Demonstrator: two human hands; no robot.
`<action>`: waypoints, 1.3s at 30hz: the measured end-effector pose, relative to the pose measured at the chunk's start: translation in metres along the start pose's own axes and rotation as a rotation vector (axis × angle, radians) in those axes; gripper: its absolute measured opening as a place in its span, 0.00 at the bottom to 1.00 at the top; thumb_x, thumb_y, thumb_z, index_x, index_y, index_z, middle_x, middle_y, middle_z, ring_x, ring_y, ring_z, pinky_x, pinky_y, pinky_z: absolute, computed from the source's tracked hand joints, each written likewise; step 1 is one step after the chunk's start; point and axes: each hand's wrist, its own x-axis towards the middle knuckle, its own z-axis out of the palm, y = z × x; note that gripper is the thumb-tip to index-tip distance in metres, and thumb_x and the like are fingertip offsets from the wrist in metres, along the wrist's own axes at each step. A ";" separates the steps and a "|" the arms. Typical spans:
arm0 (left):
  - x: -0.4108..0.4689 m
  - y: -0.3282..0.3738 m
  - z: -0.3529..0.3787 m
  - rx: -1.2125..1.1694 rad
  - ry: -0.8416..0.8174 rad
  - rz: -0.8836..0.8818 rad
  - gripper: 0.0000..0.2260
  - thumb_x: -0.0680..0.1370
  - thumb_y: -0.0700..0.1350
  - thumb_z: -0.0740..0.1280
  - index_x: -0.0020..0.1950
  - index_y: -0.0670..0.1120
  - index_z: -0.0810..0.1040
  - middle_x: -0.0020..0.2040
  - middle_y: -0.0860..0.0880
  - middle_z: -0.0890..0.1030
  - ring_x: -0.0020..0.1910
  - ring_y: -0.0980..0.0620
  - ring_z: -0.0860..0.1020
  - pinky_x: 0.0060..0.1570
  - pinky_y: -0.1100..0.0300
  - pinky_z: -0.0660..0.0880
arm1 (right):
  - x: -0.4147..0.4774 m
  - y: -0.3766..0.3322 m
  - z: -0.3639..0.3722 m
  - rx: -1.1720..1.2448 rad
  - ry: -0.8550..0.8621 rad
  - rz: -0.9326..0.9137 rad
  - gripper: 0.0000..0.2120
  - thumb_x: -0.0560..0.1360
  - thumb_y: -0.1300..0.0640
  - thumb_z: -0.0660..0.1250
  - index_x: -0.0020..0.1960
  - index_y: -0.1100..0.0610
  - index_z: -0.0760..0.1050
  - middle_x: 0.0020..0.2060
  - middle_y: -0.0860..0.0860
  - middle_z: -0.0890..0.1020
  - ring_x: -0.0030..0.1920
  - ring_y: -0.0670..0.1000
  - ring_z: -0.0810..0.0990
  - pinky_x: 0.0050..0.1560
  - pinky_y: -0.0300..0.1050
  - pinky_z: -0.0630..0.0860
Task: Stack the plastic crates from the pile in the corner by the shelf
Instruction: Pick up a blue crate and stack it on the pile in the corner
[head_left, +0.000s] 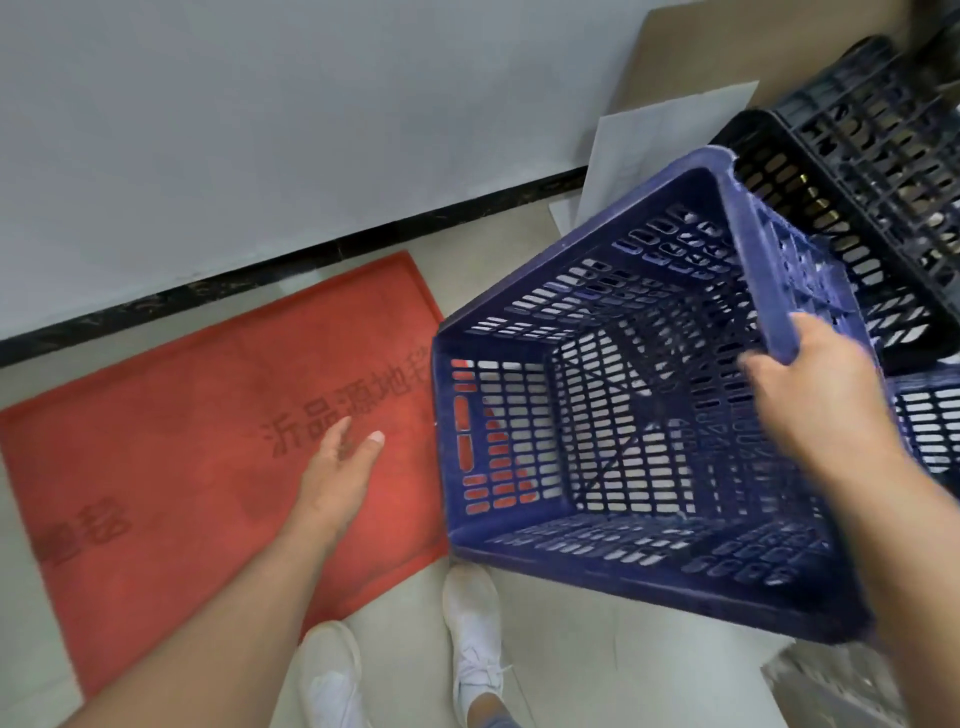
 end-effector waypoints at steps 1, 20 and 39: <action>0.004 -0.003 -0.003 0.039 0.022 -0.008 0.27 0.80 0.47 0.64 0.77 0.44 0.62 0.74 0.42 0.68 0.72 0.46 0.68 0.70 0.57 0.62 | 0.003 -0.001 -0.008 0.034 -0.011 -0.012 0.05 0.76 0.58 0.65 0.49 0.59 0.71 0.38 0.58 0.74 0.38 0.59 0.71 0.38 0.49 0.65; 0.043 -0.035 -0.104 -0.263 0.329 -0.299 0.20 0.81 0.54 0.58 0.57 0.38 0.77 0.40 0.41 0.79 0.35 0.42 0.77 0.38 0.52 0.76 | 0.005 -0.054 0.000 0.592 -0.414 0.031 0.05 0.76 0.62 0.64 0.52 0.56 0.74 0.26 0.50 0.66 0.20 0.46 0.61 0.21 0.35 0.60; 0.045 -0.082 -0.247 -0.295 0.671 -0.214 0.14 0.79 0.55 0.61 0.49 0.46 0.80 0.39 0.45 0.82 0.37 0.45 0.80 0.37 0.54 0.76 | -0.017 -0.117 0.218 0.526 -0.413 0.111 0.17 0.80 0.56 0.53 0.48 0.66 0.76 0.39 0.61 0.79 0.31 0.55 0.76 0.33 0.47 0.72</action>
